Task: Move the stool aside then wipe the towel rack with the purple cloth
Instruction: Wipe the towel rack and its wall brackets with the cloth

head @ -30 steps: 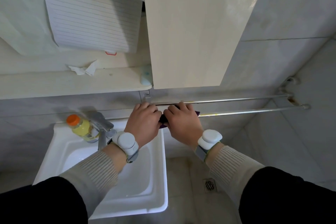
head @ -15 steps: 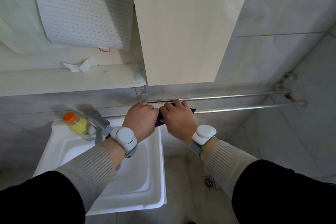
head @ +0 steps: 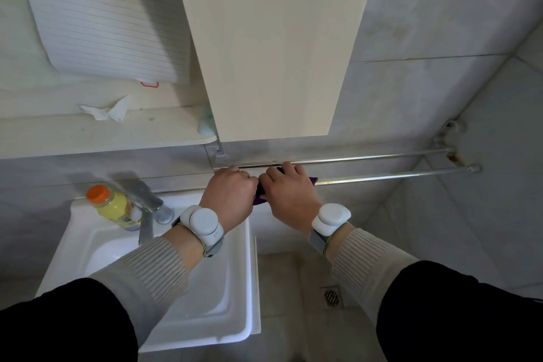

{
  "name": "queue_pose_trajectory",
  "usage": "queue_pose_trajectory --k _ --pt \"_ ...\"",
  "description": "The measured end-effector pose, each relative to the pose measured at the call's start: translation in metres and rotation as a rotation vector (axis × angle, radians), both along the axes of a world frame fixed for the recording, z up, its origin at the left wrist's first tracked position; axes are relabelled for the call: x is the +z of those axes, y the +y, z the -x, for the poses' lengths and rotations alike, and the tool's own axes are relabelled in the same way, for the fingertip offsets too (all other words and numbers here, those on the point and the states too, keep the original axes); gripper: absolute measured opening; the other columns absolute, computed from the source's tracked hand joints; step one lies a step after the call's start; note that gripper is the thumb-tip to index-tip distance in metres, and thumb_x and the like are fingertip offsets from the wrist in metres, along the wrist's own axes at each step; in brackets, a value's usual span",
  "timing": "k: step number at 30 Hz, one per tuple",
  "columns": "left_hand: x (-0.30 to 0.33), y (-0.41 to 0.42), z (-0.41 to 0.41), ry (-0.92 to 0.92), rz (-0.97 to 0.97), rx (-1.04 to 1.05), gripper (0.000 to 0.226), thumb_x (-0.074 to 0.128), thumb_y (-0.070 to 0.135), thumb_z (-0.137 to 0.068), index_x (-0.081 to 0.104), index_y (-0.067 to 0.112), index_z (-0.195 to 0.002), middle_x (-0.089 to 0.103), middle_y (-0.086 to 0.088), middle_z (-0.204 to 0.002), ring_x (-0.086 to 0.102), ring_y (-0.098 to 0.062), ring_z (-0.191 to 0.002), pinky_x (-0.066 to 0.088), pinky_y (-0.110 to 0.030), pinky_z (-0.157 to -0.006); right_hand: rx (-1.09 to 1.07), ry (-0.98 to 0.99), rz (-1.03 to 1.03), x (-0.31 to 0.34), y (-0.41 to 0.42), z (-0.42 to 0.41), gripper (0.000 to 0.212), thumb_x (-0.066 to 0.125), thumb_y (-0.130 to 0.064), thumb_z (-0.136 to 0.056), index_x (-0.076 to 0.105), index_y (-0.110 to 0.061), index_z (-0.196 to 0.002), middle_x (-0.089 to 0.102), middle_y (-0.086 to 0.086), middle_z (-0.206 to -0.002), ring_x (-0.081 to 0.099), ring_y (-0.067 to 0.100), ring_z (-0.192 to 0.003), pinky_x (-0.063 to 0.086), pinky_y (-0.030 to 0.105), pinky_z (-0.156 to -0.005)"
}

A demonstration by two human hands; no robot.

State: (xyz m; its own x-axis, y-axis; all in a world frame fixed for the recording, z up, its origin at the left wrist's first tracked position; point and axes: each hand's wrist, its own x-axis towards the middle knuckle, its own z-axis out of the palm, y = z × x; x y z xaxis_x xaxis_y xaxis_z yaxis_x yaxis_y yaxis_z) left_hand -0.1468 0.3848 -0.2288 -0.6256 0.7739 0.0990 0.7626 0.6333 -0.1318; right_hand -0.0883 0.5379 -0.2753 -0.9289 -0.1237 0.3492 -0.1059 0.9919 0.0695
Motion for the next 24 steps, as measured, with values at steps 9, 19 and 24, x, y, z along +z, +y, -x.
queue_pose_trajectory --k 9,19,24 --pt "0.006 0.068 -0.024 -0.013 0.04 -0.003 0.028 0.056 0.037 -0.094 0.071 0.015 -0.086 0.07 -0.006 -0.083 0.06 -0.029 -0.085 0.04 -0.034 -0.066 -0.051 -0.018 -0.004 0.012 0.057 -0.03 0.013 0.074 -0.026 -0.084 0.07 -0.014 -0.088 0.069 0.004 -0.085 0.061 0.032 -0.079 0.046 0.042 -0.069" --pt "0.009 0.11 -0.041 -0.001 0.077 -0.024 0.029 0.055 0.038 -0.096 0.072 0.016 -0.091 0.071 -0.006 -0.088 0.063 -0.03 -0.088 0.042 -0.035 -0.067 -0.079 -0.031 -0.009 0.007 0.098 -0.048 0.009 0.066 -0.022 -0.087 0.069 -0.014 -0.09 0.066 0.004 -0.087 0.058 0.033 -0.082 0.045 0.042 -0.072" --pt "0.012 0.127 -0.048 0.01 0.084 -0.036 0.032 0.053 0.042 -0.097 0.073 0.018 -0.093 0.071 -0.006 -0.09 0.063 -0.03 -0.086 0.035 -0.033 -0.063 -0.079 -0.034 -0.018 0.012 0.113 -0.056 0.009 0.064 -0.016 -0.083 0.07 -0.013 -0.088 0.066 0.005 -0.086 0.059 0.033 -0.082 0.046 0.043 -0.072"
